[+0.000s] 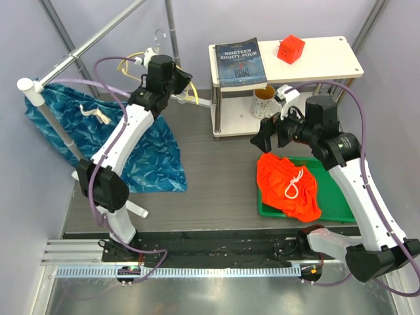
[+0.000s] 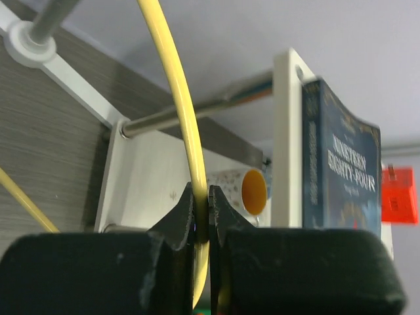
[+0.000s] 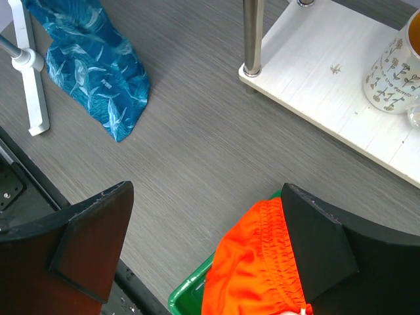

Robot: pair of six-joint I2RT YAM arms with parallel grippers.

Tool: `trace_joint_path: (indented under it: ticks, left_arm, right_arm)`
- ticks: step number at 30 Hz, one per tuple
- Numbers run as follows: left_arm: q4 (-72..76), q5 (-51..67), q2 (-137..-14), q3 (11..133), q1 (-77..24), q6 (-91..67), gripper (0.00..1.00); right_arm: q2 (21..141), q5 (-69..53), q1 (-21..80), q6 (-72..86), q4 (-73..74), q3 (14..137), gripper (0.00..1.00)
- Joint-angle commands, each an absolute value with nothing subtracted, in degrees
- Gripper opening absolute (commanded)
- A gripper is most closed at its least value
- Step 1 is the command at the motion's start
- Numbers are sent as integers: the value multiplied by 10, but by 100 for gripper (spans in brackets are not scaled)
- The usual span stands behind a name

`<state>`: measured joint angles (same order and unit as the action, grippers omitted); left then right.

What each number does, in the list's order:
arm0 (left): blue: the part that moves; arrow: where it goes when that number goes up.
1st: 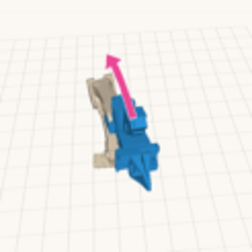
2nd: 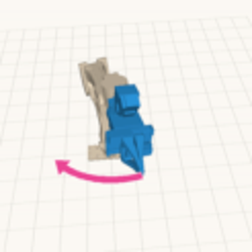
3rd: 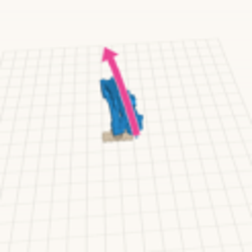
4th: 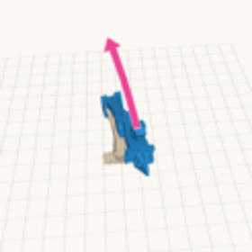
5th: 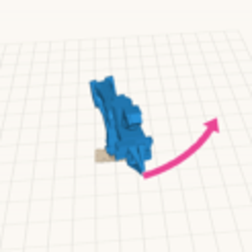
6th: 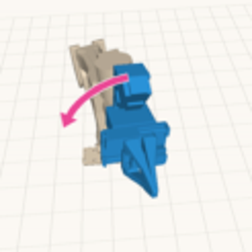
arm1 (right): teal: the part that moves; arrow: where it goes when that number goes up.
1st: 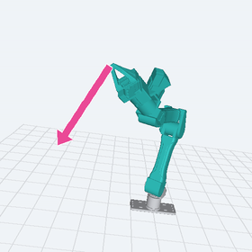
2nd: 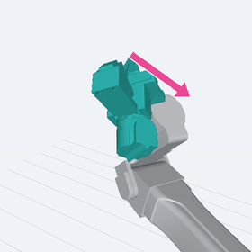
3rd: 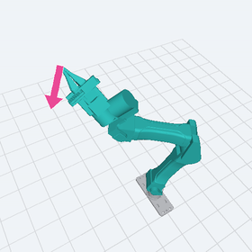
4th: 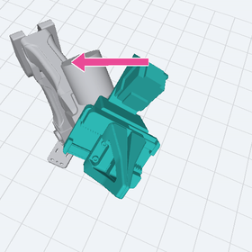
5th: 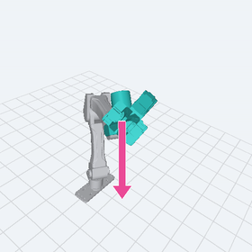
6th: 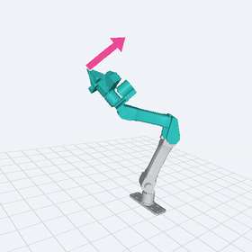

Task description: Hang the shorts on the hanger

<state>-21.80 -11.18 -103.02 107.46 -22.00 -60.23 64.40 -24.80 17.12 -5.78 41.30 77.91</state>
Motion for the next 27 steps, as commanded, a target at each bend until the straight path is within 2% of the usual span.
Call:
trace_joint_path:
  ticks: [1,8,9,14,22,23,27]
  left_arm:
    - [-178,-86,-948,1071,-257,-527,0]
    - [-177,-31,-903,1044,-286,-456,0]
    - [-175,28,-900,1044,-292,-445,0]
    - [-228,108,-893,1066,-315,-329,0]
    - [-325,284,-826,1008,-340,-138,0]
    - [-337,306,-803,1004,-342,-77,0]
    - [-384,325,-745,970,-344,-3,0]
  right_arm:
    - [639,-258,170,-59,397,807,100]
    - [632,-259,169,-58,397,809,100]
    - [630,-258,170,-59,398,809,100]
    - [616,-233,169,-63,389,808,100]
    - [568,-203,170,-139,337,792,100]
    - [558,-201,169,-158,321,788,100]
    - [542,-201,170,-208,281,775,100]
